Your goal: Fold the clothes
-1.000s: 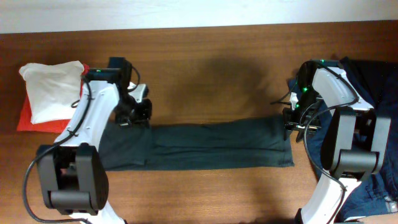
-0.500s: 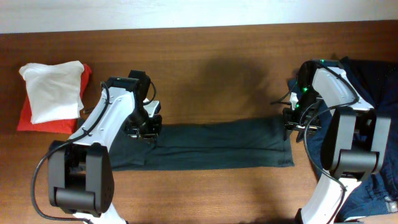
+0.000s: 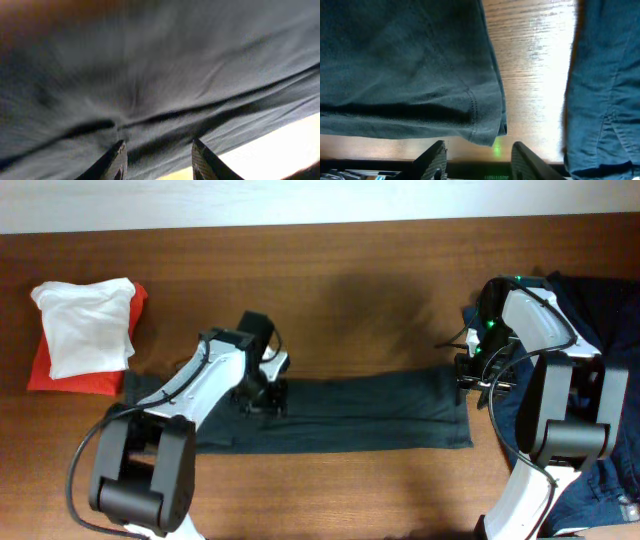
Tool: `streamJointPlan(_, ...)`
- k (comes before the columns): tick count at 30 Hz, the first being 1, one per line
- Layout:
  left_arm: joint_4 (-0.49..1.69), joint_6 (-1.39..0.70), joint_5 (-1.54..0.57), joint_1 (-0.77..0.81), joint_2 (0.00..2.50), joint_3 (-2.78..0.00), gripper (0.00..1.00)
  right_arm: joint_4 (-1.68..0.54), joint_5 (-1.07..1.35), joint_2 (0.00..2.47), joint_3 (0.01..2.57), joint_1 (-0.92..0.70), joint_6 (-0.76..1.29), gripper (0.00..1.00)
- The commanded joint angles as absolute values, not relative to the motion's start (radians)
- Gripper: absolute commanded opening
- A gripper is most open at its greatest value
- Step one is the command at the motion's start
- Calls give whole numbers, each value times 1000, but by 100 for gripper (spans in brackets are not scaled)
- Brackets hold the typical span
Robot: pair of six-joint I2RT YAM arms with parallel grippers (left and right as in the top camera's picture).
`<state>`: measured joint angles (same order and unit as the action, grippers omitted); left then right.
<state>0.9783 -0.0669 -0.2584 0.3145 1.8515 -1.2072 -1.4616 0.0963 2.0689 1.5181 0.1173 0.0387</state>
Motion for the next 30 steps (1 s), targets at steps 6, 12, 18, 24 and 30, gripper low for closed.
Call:
streamJointPlan(6, 1129, -86, -81, 93, 1640, -1441, 52, -1240, 185, 2045, 1325, 118, -97, 53)
streamJointPlan(12, 1131, -119, -85, -181, 1640, -1441, 57, -1150, 270, 2045, 1251, 118, -115, 49)
streamJointPlan(18, 1131, -119, -89, -219, 1640, -1441, 57, -1238, 47, 2025, 1439, 213, 64, 4)
streamJointPlan(24, 1131, -119, -89, -219, 1640, -1441, 58, -1415, 41, 1975, 1657, 102, 58, 4)
streamJointPlan(30, 1131, -119, -88, -219, 1640, -1441, 65, -1382, 125, 1976, 1657, -282, 96, 4)
